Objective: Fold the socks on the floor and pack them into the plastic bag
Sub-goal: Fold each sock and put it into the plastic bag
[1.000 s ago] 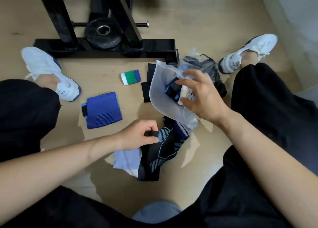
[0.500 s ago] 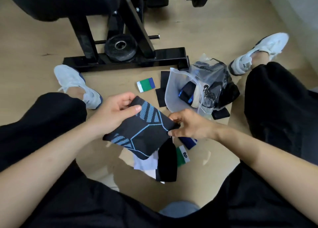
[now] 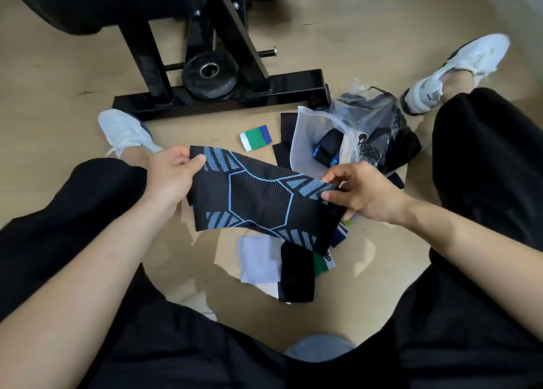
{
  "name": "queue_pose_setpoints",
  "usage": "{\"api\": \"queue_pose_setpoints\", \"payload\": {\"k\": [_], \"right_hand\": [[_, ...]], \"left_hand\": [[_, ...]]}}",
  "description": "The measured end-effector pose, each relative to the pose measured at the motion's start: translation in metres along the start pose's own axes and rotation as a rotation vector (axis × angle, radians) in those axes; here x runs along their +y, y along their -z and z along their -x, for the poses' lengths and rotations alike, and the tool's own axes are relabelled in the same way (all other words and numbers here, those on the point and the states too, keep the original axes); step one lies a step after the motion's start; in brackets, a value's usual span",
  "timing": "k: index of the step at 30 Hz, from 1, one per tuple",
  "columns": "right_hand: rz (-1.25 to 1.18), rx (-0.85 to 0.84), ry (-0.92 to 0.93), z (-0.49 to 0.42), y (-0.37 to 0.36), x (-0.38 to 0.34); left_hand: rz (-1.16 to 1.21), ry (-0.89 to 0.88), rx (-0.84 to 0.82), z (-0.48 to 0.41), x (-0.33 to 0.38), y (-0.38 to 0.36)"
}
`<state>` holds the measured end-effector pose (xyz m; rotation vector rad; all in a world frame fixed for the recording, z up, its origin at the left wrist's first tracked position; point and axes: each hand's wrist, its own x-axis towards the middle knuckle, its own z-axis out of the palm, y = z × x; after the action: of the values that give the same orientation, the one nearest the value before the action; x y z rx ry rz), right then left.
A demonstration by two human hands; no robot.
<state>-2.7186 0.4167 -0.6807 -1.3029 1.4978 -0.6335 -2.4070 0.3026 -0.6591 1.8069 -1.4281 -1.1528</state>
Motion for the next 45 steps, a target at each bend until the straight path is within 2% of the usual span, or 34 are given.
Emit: {"api": "queue_pose_setpoints", "payload": {"k": [4, 8, 13, 19, 31, 37, 39, 43, 45], "right_hand": [[-0.138, 0.192, 0.077, 0.010, 0.006, -0.004], [-0.309, 0.319, 0.067, 0.013, 0.001, -0.007], [-0.383, 0.329, 0.059, 0.007, -0.008, -0.009], [-0.463, 0.264, 0.087, 0.008, -0.024, -0.013], [-0.305, 0.167, 0.183, 0.013, -0.034, -0.015], [-0.105, 0.233, 0.219, 0.011, -0.039, -0.011], [-0.108, 0.231, 0.237, 0.011, -0.035, -0.011], [-0.092, 0.166, 0.237, 0.012, -0.026, -0.010], [-0.077, 0.132, 0.241, 0.013, -0.021, -0.010]], "left_hand": [[-0.078, 0.023, -0.071, 0.006, 0.001, -0.009], [-0.119, -0.106, -0.201, 0.028, 0.011, -0.022], [-0.070, -0.241, -0.340, 0.050, 0.020, -0.039], [-0.011, -0.308, -0.376, 0.067, 0.021, -0.062], [-0.057, -0.329, -0.403, 0.084, 0.023, -0.081], [-0.058, -0.265, -0.613, 0.090, 0.033, -0.074], [-0.053, -0.301, -0.560, 0.091, 0.034, -0.069], [-0.142, -0.560, -0.270, 0.077, 0.032, -0.053], [-0.224, -0.653, -0.271, 0.066, 0.031, -0.043]]}}
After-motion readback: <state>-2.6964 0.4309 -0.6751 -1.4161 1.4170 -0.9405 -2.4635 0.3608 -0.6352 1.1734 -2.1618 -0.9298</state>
